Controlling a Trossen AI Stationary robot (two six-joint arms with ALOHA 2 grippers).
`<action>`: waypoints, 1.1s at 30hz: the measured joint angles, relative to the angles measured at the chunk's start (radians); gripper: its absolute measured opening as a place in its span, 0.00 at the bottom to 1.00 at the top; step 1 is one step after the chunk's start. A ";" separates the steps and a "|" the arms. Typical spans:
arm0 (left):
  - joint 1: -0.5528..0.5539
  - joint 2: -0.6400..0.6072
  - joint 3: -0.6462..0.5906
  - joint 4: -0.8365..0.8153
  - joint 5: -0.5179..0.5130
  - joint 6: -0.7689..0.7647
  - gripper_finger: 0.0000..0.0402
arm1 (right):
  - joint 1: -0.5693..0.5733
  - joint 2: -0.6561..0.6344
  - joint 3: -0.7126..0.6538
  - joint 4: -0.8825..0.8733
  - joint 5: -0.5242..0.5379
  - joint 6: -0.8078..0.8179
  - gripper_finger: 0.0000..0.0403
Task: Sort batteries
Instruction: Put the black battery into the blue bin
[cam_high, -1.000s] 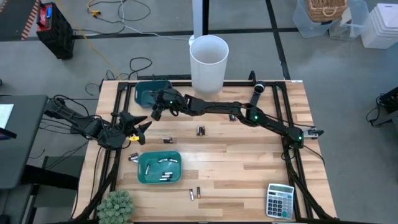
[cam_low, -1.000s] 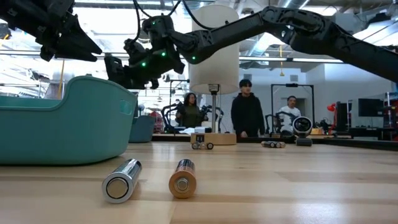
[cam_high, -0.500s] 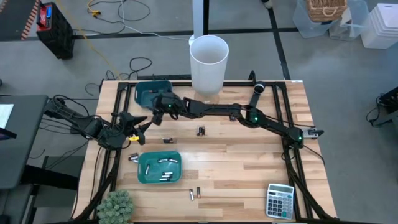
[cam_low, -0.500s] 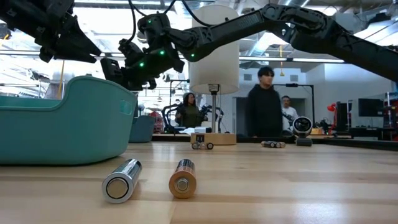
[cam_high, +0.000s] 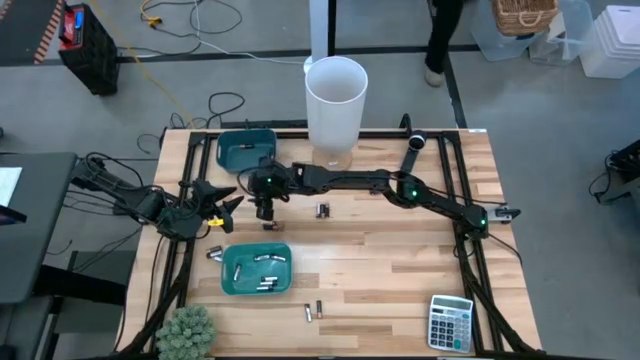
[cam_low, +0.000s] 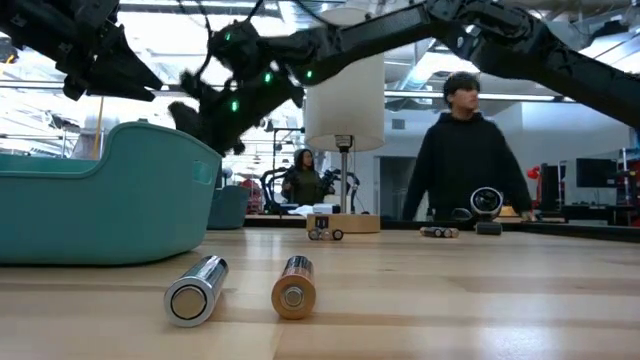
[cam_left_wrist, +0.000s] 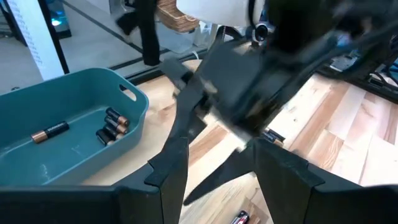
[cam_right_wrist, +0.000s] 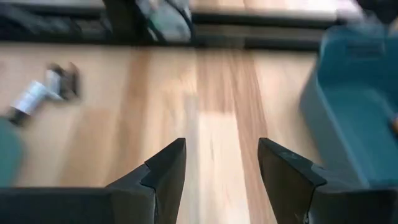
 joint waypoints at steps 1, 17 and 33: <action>0.000 0.000 0.000 0.000 0.000 0.000 0.43 | 0.003 -0.015 0.000 0.005 -0.016 -0.001 0.53; 0.000 0.000 0.000 -0.017 0.000 -0.002 0.43 | -0.052 -0.653 -1.043 0.817 -0.019 0.121 0.53; 0.074 0.152 0.000 0.069 0.095 0.014 0.43 | -0.047 -1.234 -1.707 0.725 0.181 0.147 0.53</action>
